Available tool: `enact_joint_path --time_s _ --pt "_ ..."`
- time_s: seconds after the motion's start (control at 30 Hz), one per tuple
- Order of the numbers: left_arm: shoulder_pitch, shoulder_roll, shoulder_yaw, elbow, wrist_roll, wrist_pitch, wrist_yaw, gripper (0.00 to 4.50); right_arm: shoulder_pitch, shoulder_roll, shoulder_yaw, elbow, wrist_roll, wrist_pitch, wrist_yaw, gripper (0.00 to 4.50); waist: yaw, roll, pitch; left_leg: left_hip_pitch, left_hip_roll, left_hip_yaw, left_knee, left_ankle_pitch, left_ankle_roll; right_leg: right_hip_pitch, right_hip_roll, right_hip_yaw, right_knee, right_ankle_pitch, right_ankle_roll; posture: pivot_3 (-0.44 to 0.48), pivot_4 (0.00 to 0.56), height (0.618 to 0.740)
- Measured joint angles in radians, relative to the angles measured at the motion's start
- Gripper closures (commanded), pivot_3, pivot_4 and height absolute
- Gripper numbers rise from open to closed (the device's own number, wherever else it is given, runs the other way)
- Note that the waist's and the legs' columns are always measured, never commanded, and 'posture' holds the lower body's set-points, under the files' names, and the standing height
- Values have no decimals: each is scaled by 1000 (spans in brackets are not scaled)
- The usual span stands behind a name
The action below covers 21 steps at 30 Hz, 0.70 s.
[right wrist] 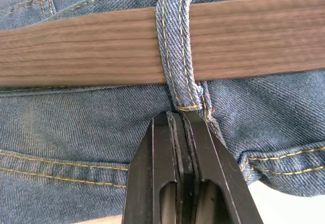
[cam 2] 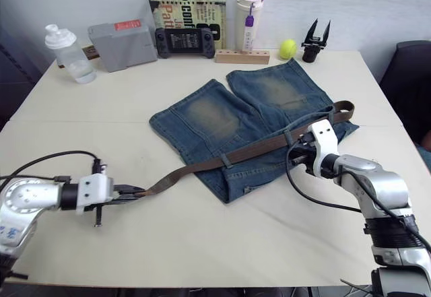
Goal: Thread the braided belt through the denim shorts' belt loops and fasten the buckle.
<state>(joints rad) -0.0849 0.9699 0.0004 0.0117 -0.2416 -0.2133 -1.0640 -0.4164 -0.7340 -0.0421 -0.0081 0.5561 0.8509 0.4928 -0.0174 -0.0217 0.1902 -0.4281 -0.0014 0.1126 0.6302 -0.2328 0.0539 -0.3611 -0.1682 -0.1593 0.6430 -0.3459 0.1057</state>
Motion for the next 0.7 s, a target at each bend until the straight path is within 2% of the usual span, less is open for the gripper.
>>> enact_joint_path --time_s 0.07,0.1,0.3,0.5,0.7 --pt "73 2 55 1 -48 28 -10 4500 -16 0 14 10 -8 2 13 4457 -5 1 0 4 0 0 -2 -3 0 3 0 0 -2 -1 -1 0 150 697" --pt "155 2 111 8 -89 40 -21 4500 -34 0 29 19 -11 2 29 4457 -9 1 0 4 1 0 -2 -3 0 3 0 1 -2 -1 -1 0 150 697" --pt "321 -2 254 10 -173 98 -25 4500 -82 4 56 53 -29 14 69 4457 -19 2 -1 7 5 3 -4 -5 -4 2 3 1 -1 -3 -5 0 150 697" --pt "427 -14 376 57 -243 161 -44 4500 -108 9 67 64 -48 26 92 4457 -20 3 -1 7 7 4 -4 -6 -5 1 4 1 -1 -4 -6 0 150 697" --pt "478 -26 441 81 -276 214 -52 4500 -119 25 68 69 -53 31 100 4457 -28 4 -2 8 9 5 -4 -7 -7 0 5 1 0 -5 -10 0 150 697"
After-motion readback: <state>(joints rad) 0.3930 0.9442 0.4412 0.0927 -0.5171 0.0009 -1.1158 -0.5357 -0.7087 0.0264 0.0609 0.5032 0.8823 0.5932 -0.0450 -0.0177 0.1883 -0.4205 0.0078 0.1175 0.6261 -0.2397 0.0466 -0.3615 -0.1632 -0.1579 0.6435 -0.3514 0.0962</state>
